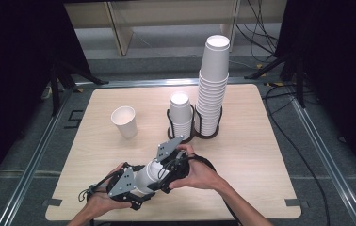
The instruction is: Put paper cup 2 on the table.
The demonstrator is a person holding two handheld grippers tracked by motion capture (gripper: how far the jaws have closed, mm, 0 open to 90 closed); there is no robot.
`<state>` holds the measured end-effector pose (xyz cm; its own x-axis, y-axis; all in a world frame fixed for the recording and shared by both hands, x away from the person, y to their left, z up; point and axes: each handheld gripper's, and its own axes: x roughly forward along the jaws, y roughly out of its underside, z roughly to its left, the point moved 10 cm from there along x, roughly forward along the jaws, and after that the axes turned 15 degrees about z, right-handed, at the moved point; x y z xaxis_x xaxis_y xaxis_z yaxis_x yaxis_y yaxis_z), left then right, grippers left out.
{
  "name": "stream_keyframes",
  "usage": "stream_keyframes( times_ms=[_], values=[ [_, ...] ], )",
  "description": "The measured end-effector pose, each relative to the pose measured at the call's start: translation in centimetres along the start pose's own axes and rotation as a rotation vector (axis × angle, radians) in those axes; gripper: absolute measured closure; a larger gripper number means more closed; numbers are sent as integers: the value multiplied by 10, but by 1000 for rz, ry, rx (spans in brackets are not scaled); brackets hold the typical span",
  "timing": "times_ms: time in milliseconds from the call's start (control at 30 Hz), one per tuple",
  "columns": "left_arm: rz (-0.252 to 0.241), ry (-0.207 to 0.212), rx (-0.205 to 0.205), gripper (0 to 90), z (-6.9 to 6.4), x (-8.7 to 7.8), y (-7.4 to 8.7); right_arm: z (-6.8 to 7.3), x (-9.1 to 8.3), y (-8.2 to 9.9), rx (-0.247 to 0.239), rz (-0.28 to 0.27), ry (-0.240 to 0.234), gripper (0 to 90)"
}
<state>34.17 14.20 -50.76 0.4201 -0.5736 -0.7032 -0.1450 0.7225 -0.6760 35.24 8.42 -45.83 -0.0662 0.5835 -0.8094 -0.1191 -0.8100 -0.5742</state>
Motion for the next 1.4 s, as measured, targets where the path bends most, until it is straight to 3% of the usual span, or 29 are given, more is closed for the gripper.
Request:
stream_keyframes(
  times_ms=[167, 267, 333, 367, 400, 500, 533, 567, 667, 700, 733, 767, 867, 900, 933, 1067, 1133, 1267, 1300, 1333, 1400],
  values=[
    [-2, 3, -2, 105, -1, 0, 0, -2, 0, 0, -20, -4, 15, 207],
    [-39, 21, -48, 73, 0, 0, -3, -2, -2, -1, -18, -17, 12, 215],
    [-60, 21, -57, 57, 1, 1, -4, -2, -3, -2, -18, -25, 11, 216],
    [-76, 25, -68, 56, 3, 0, -5, -3, -7, -2, 4, -41, 12, 219],
    [-111, 35, -94, 54, 4, -2, -8, -4, -9, -4, -5, -56, 12, 220],
    [-131, 40, -112, 53, 6, -5, -9, -7, -14, -5, -8, -77, 20, 221],
    [-140, 46, -128, 52, 6, -6, -10, -4, -15, -3, 35, -73, 2, 222],
    [-156, 48, -143, 51, 9, -8, -11, -8, -19, -6, 6, -101, 18, 223],
    [-177, 58, -158, 51, 11, -10, -12, -8, -22, -5, 48, -106, 5, 224],
    [-180, 66, -177, 52, 13, -12, -11, -11, -24, -7, 14, -128, 18, 224],
    [-213, 78, -219, 104, 15, -12, -12, -15, -29, -7, 26, -149, 31, 224],
    [-213, 78, -219, 145, 15, -12, -12, -15, -29, -7, 26, -149, 31, 224],
    [-228, 83, -245, 132, 18, -16, -12, -21, -40, -6, 77, -193, 27, 224],
    [-237, 87, -259, 143, 20, -16, -12, -26, -47, -7, 79, -233, 29, 224],
    [-240, 94, -273, 148, 20, -18, -13, -26, -50, -6, 117, -246, 17, 224],
    [-297, 124, -330, 147, 23, -20, -17, -33, -58, -6, 106, -292, 34, 225],
    [-280, 113, -344, 147, 24, -21, -16, -33, -61, -7, 116, -312, 23, 224],
    [-299, 119, -380, 147, 27, -22, -17, -32, -60, -6, 152, -317, 2, 224],
    [-293, 122, -393, 147, 27, -22, -16, -32, -60, -6, 152, -317, 2, 224],
    [-320, 135, -409, 147, 27, -21, -19, -33, -60, -6, 140, -320, 9, 224],
    [-307, 129, -423, 147, 28, -22, -18, -32, -59, -7, 139, -327, 8, 224]
  ],
)
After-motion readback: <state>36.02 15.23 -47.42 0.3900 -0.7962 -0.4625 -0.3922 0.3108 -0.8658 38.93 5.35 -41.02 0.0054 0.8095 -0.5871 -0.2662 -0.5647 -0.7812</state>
